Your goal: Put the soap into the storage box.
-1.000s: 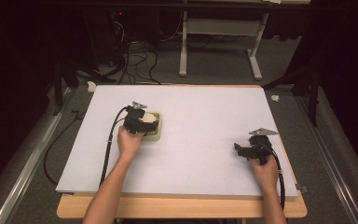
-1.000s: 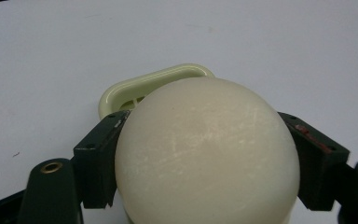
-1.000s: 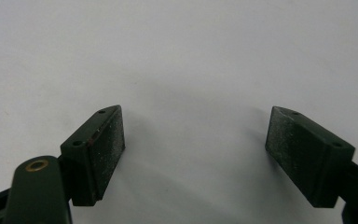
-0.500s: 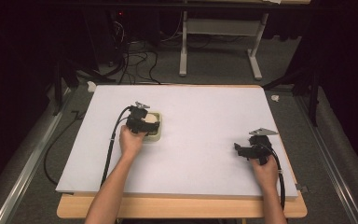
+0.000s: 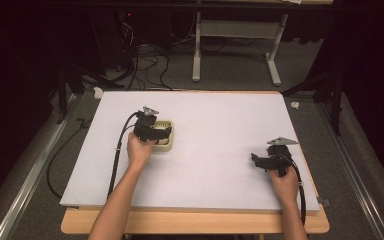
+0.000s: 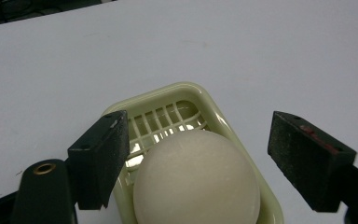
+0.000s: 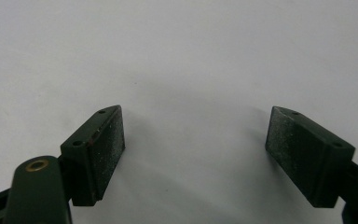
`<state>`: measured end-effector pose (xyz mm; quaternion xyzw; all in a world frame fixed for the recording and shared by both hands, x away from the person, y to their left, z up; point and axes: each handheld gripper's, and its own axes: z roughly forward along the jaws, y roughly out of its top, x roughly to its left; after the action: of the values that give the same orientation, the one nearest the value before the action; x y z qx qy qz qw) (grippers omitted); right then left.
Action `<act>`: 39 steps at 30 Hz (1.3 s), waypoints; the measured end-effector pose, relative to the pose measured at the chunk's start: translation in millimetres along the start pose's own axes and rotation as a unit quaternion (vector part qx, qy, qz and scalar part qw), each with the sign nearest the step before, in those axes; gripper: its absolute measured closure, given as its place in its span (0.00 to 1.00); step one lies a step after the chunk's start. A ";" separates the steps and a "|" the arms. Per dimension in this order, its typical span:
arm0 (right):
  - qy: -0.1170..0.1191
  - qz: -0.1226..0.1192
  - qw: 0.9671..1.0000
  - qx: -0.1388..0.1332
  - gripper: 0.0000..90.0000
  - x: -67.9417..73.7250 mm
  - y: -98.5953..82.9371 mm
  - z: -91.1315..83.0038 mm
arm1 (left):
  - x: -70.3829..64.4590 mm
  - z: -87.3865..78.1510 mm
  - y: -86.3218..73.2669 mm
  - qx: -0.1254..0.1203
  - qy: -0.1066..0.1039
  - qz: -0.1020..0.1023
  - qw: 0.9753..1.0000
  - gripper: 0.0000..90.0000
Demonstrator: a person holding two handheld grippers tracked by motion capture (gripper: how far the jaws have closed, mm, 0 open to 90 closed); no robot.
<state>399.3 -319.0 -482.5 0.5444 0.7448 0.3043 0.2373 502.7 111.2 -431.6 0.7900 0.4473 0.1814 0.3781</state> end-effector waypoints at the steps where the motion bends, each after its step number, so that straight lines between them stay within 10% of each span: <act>1: 0.000 0.001 1.000 0.000 0.22 0.1 0.0 0.0 | 0.2 -1.0 -0.1 -0.001 0.000 0.003 1.000 0.23; 39: 0.000 0.001 1.000 0.000 0.22 0.3 0.0 -0.1 | 24.7 -65.0 -17.9 -0.050 -0.019 0.004 0.999 0.23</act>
<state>399.2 -318.8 -482.4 0.5456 0.7442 0.3041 0.2369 465.1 166.0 -404.3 0.7750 0.4277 0.1901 0.4246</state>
